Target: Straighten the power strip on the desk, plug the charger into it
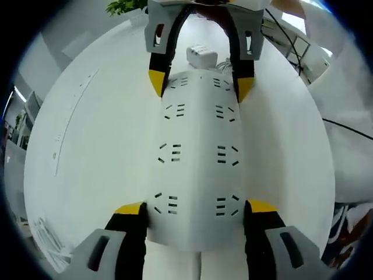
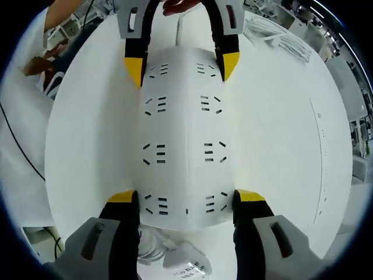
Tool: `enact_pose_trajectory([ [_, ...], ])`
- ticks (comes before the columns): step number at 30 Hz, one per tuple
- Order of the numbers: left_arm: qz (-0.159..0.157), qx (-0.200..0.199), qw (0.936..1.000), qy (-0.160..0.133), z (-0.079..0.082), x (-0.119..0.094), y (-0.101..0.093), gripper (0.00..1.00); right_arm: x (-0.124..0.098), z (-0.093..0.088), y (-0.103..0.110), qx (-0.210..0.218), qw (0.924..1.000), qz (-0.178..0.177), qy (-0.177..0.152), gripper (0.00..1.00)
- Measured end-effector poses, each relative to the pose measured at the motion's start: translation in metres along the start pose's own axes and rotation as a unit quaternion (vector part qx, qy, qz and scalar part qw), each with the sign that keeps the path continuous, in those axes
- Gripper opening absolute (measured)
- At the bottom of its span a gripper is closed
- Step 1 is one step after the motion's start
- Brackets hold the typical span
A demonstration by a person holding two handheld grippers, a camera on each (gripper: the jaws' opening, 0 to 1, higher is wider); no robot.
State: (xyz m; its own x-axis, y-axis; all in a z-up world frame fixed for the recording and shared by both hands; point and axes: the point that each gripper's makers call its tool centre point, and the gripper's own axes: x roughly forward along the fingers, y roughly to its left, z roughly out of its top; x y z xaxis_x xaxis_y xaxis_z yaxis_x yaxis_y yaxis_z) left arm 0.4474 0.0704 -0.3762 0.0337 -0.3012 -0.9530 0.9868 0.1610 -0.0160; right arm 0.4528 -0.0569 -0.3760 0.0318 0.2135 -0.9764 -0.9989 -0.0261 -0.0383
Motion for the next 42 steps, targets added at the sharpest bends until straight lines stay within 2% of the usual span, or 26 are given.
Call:
enact_pose_trajectory([
  [5, 0.000, 0.001, 1.0000, 0.000, 0.000, 0.000, 0.001, 0.68, -0.001, 0.001, 0.000, 0.000, 0.9998, -0.002, -0.019, 0.64],
  [8, 0.000, 0.000, 1.0000, -0.002, 0.000, 0.000, 0.003, 0.68, -0.019, 0.004, 0.000, 0.026, 0.9958, -0.010, -0.087, 0.63],
  [10, 0.000, 0.000, 1.0000, -0.004, 0.000, 0.000, 0.005, 0.68, -0.038, 0.000, 0.000, 0.050, 0.9888, -0.031, -0.137, 0.66],
  [12, 0.000, 0.000, 1.0000, -0.005, 0.000, 0.000, 0.006, 0.68, -0.055, -0.008, -0.006, 0.081, 0.9762, -0.064, -0.191, 0.68],
  [13, 0.000, 0.000, 1.0000, -0.005, -0.001, 0.000, 0.005, 0.68, -0.063, -0.017, -0.007, 0.091, 0.9689, -0.094, -0.210, 0.68],
  [14, 0.000, 0.000, 1.0000, -0.005, -0.001, 0.000, 0.006, 0.68, -0.072, -0.025, -0.009, 0.103, 0.9578, -0.128, -0.236, 0.67],
  [16, 0.001, 0.000, 1.0000, -0.002, -0.001, 0.001, 0.007, 0.68, -0.086, -0.036, -0.016, 0.138, 0.9281, -0.186, -0.292, 0.67],
  [18, 0.001, 0.000, 1.0000, -0.002, -0.001, 0.001, 0.008, 0.68, -0.100, -0.047, -0.021, 0.184, 0.8783, -0.237, -0.372, 0.63],
  [19, 0.001, 0.000, 1.0000, -0.002, -0.001, 0.001, 0.009, 0.68, -0.103, -0.059, -0.023, 0.222, 0.8475, -0.262, -0.404, 0.62],
  [22, 0.001, 0.000, 1.0000, -0.001, -0.001, 0.001, 0.009, 0.68, -0.096, -0.075, -0.024, 0.277, 0.7934, -0.290, -0.458, 0.57],
  [23, 0.001, 0.000, 1.0000, -0.001, -0.001, 0.001, 0.009, 0.68, -0.091, -0.080, -0.026, 0.288, 0.7837, -0.297, -0.463, 0.55],
  [24, 0.001, 0.000, 1.0000, -0.001, -0.001, 0.001, 0.009, 0.68, -0.085, -0.085, -0.028, 0.299, 0.7775, -0.304, -0.462, 0.52],
  [26, 0.002, -0.001, 1.0000, -0.002, -0.001, 0.001, 0.010, 0.68, -0.074, -0.088, -0.029, 0.302, 0.7764, -0.302, -0.463, 0.51],
  [27, 0.002, -0.002, 1.0000, -0.003, -0.001, 0.001, 0.009, 0.68, -0.072, -0.088, -0.031, 0.310, 0.7700, -0.303, -0.468, 0.51],
  [29, 0.002, -0.003, 1.0000, -0.003, -0.001, 0.001, 0.009, 0.68, -0.072, -0.085, -0.031, 0.305, 0.7666, -0.309, -0.473, 0.50],
  [33, 0.002, -0.002, 1.0000, -0.002, -0.001, 0.001, 0.009, 0.68, -0.069, -0.076, -0.030, 0.295, 0.7691, -0.298, -0.482, 0.46],
  [34, 0.002, -0.002, 1.0000, -0.002, -0.001, 0.001, 0.010, 0.68, -0.068, -0.075, -0.031, 0.293, 0.7706, -0.299, -0.481, 0.45],
  [35, 0.002, -0.002, 1.0000, -0.001, -0.001, 0.001, 0.010, 0.68, -0.066, -0.076, -0.031, 0.289, 0.7756, -0.304, -0.471, 0.44],
  [38, 0.002, -0.002, 1.0000, -0.002, -0.002, 0.001, 0.010, 0.68, -0.062, -0.074, -0.029, 0.288, 0.7789, -0.303, -0.468, 0.43],
  [40, 0.002, -0.002, 1.0000, -0.004, -0.002, 0.001, 0.010, 0.68, -0.058, -0.074, -0.028, 0.288, 0.7847, -0.304, -0.457, 0.43],
  [41, 0.001, -0.002, 1.0000, -0.005, -0.002, 0.001, 0.010, 0.68, -0.053, -0.075, -0.027, 0.282, 0.7928, -0.307, -0.445, 0.43],
  [42, 0.002, -0.002, 1.0000, -0.005, -0.002, 0.001, 0.009, 0.68, -0.051, -0.074, -0.027, 0.284, 0.7928, -0.307, -0.443, 0.43],
])
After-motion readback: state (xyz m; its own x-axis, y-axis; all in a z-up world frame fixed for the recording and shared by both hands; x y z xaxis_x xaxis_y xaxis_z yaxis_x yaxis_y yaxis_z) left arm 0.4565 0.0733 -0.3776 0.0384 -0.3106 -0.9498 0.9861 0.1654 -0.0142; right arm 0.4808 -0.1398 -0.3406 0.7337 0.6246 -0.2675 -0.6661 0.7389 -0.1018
